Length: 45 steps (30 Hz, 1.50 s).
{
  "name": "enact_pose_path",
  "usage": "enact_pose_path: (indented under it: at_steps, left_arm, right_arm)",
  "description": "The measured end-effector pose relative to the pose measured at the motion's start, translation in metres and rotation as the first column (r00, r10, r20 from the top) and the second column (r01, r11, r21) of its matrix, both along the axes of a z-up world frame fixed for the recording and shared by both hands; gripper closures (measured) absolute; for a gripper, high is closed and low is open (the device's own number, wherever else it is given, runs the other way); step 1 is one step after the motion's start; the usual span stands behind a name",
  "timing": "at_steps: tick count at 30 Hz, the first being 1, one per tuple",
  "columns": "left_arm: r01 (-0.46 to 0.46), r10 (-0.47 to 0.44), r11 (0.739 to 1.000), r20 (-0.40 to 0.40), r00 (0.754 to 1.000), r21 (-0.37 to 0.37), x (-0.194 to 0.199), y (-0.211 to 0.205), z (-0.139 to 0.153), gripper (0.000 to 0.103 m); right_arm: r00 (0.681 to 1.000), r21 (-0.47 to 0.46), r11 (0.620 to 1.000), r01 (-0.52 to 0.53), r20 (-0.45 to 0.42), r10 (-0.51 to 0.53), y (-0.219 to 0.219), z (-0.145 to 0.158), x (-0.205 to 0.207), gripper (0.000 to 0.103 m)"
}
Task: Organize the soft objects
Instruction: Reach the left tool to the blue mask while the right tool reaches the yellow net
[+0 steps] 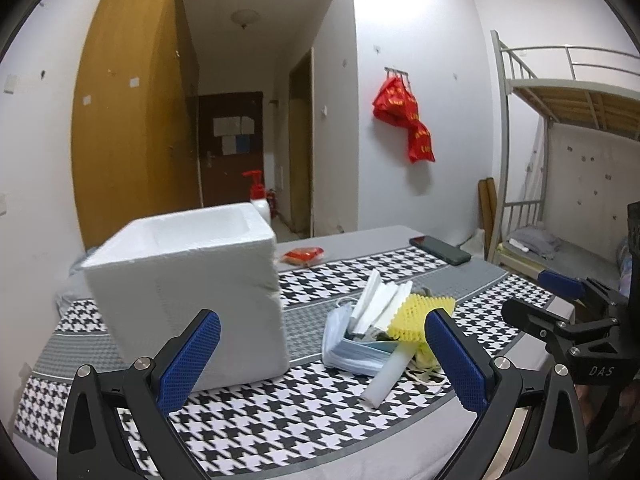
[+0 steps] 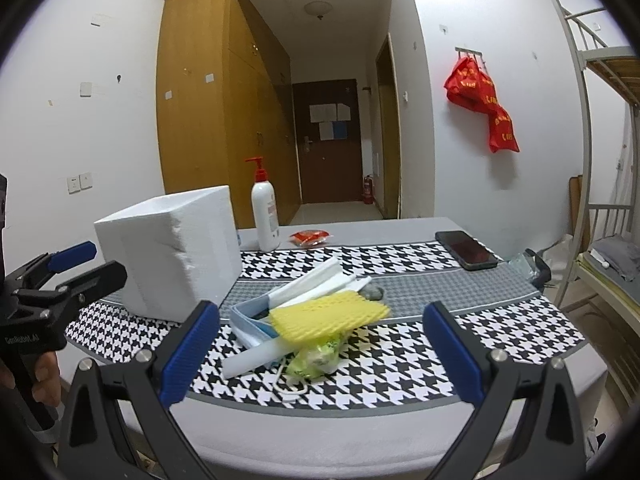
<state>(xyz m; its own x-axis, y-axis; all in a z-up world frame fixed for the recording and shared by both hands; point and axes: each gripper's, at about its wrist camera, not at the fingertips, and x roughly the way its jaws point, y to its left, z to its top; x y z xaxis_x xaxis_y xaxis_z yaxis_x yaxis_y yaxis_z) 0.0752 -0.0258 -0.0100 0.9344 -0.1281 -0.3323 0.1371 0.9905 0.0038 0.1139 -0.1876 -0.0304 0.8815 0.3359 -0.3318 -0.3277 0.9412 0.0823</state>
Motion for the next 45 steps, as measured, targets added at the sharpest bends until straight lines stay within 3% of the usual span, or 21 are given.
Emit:
enact_pose_path:
  at_steps: [30, 45]
  left_arm:
    - [0.127, -0.120, 0.992, -0.182, 0.976, 0.027, 0.084, -0.048, -0.029, 0.001]
    - [0.048, -0.033, 0.997, -0.230, 0.973, 0.058, 0.112, -0.028, -0.040, 0.001]
  right_arm:
    - [0.991, 0.027, 0.996, 0.083, -0.105, -0.080, -0.040, -0.027, 0.047, 0.000]
    - [0.990, 0.015, 0.998, 0.069, -0.127, -0.066, -0.032, -0.031, 0.066, 0.000]
